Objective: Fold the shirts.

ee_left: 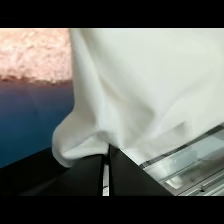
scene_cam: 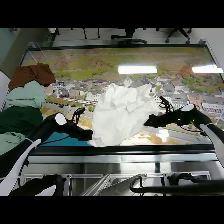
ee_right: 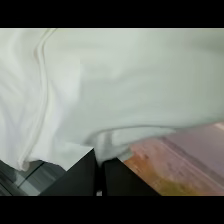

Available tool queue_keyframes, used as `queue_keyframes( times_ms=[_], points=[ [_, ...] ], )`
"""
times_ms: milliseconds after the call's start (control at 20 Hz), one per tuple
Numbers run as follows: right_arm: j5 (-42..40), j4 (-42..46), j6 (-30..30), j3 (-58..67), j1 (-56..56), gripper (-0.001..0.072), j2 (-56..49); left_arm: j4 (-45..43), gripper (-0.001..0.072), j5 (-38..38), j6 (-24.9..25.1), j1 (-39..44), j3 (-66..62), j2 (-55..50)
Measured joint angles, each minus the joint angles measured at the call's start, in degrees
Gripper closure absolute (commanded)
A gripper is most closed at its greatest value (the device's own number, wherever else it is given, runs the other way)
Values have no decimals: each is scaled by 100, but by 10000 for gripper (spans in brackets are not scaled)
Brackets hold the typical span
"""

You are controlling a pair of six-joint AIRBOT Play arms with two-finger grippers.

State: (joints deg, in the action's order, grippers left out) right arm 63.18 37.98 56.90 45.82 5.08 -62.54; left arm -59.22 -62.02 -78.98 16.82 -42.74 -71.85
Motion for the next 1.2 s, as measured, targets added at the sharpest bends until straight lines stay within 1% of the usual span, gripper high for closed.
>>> queue_keyframes(
  times_ms=[200,300,450,550,750,900,1000,1100,1200],
  points=[
    [581,-15,-7,789,389,688,520,57,693,-483,4,-177,-874,706],
    [857,-105,-17,1440,699,688,953,68,693,-678,-155,-428,-1510,1174],
    [1054,-417,-70,2555,1165,688,1711,138,693,-787,-466,-866,-2492,1869],
    [960,-592,-184,3307,1392,688,2227,372,693,-750,-605,-1167,-3115,2332],
    [468,-726,-485,4457,1582,688,2955,772,692,-483,-719,-1687,-4153,3088],
    [302,-769,-603,4852,1624,688,3099,903,692,-398,-743,-2011,-4684,3399],
    [319,-831,-629,4962,1635,688,3003,925,691,-374,-758,-2214,-4872,3469],
    [483,-990,-693,5016,1641,688,2743,944,691,-411,-776,-2369,-4968,3359],
    [684,-1215,-767,5027,1622,688,2330,960,691,-553,-831,-2424,-5016,3025]
  ],
)
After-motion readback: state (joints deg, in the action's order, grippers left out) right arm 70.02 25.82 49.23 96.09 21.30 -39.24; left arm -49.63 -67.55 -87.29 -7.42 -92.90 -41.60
